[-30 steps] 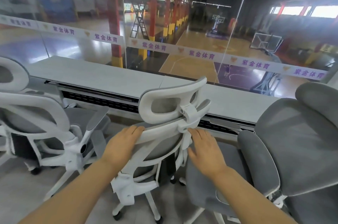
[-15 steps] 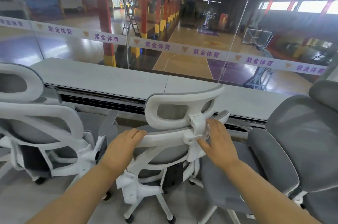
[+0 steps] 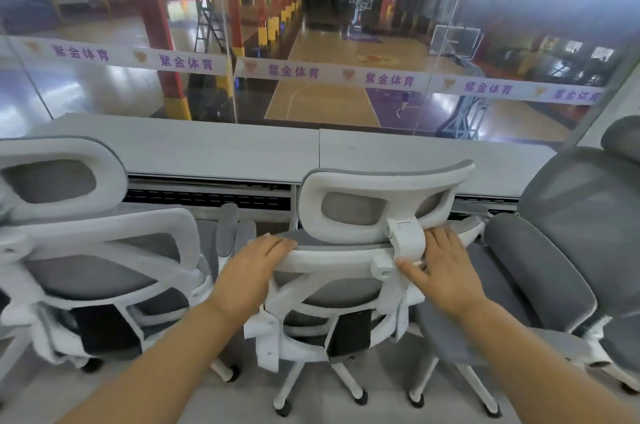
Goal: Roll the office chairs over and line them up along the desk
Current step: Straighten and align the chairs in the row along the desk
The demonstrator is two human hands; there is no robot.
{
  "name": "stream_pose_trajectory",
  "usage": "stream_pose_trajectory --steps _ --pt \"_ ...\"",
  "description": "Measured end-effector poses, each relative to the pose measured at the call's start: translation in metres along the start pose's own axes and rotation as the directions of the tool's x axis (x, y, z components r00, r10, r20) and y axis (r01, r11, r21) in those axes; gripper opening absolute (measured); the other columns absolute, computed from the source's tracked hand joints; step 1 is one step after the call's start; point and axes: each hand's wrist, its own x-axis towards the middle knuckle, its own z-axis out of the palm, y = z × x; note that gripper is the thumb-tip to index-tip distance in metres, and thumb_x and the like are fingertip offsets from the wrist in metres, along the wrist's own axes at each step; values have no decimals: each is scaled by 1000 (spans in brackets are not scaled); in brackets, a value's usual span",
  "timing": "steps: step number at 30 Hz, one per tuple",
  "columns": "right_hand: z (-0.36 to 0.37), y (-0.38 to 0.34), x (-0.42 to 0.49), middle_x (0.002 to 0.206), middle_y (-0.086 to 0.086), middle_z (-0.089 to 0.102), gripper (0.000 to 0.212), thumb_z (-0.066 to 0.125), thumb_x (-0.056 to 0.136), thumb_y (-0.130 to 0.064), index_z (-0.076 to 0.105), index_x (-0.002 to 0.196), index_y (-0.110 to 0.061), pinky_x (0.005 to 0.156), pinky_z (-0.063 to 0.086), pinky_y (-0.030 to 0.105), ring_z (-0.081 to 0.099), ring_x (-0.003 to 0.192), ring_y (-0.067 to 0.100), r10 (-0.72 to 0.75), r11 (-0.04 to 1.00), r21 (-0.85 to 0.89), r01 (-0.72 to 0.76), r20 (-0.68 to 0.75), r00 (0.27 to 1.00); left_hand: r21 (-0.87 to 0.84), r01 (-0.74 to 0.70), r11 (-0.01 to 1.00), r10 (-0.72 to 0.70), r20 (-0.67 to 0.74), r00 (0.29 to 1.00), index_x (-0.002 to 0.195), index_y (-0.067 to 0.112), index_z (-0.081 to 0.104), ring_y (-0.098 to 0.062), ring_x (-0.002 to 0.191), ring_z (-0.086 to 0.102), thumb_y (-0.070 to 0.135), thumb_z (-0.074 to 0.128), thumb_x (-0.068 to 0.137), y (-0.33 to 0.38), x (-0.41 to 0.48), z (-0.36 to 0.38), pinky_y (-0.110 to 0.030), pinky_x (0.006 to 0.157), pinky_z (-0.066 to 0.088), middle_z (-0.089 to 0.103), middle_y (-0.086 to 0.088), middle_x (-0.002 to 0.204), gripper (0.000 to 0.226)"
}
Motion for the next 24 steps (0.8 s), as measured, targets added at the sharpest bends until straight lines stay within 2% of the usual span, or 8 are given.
stream_pose_trajectory --steps 2,4,6,9,12,16,20,24 --pt "5 -10 1 96 -1 48 67 37 79 -67 56 109 -10 92 39 39 40 94 21 -4 1000 -19 3 -23 1000 77 65 995 -63 -28 998 108 11 63 -26 89 65 -13 78 40 -24 -3 -6 -34 71 54 67 -7 102 74" --pt "11 -17 2 90 -4 42 68 35 76 -72 56 101 -12 83 37 36 37 85 18 18 998 -56 -20 -34 999 226 190 955 -184 -48 982 118 2 58 -37 106 59 -16 72 50 -57 -1 -15 -45 88 48 62 -19 114 72" --pt "15 -23 4 89 -3 42 70 33 72 -77 54 96 -14 80 33 35 35 83 18 69 995 -65 -70 -18 997 439 280 854 -325 28 945 140 0 31 -36 136 27 -5 59 72 -91 1 -29 -47 112 21 32 -22 146 74" --pt "21 -35 7 89 -3 42 69 36 69 -77 53 94 -15 78 30 34 33 82 18 115 992 -42 -117 -36 993 590 361 722 -562 195 804 147 5 -5 -29 143 -7 13 41 89 -130 1 -47 -44 116 -4 -6 -12 156 74" --pt "26 -45 7 87 -4 38 65 40 69 -74 52 91 -14 78 27 33 31 82 17 131 991 -8 -132 -99 986 588 350 729 -565 229 793 147 8 -3 -28 142 7 21 44 91 -148 -4 -52 -42 116 5 8 -9 155 74" --pt "30 -52 7 89 -3 38 66 40 69 -74 51 95 -14 80 28 34 30 84 17 148 989 16 -147 -101 984 492 411 768 -529 123 840 139 14 25 -25 125 34 31 50 89 -152 -9 -52 -37 107 22 38 -6 137 59" --pt "31 -53 6 88 -2 41 67 37 71 -74 52 95 -13 81 28 34 35 85 19 140 990 -4 -141 -82 987 458 469 755 -561 81 824 126 12 40 -27 116 39 37 56 85 -160 -19 -52 -37 103 25 45 -9 126 50" --pt "31 -52 4 89 -1 44 86 19 73 -87 53 97 -12 84 31 35 38 87 20 127 991 -35 -129 -73 989 468 526 711 -603 21 797 117 11 45 -28 112 42 41 60 83 -166 -32 -61 -38 98 28 50 -10 121 48"
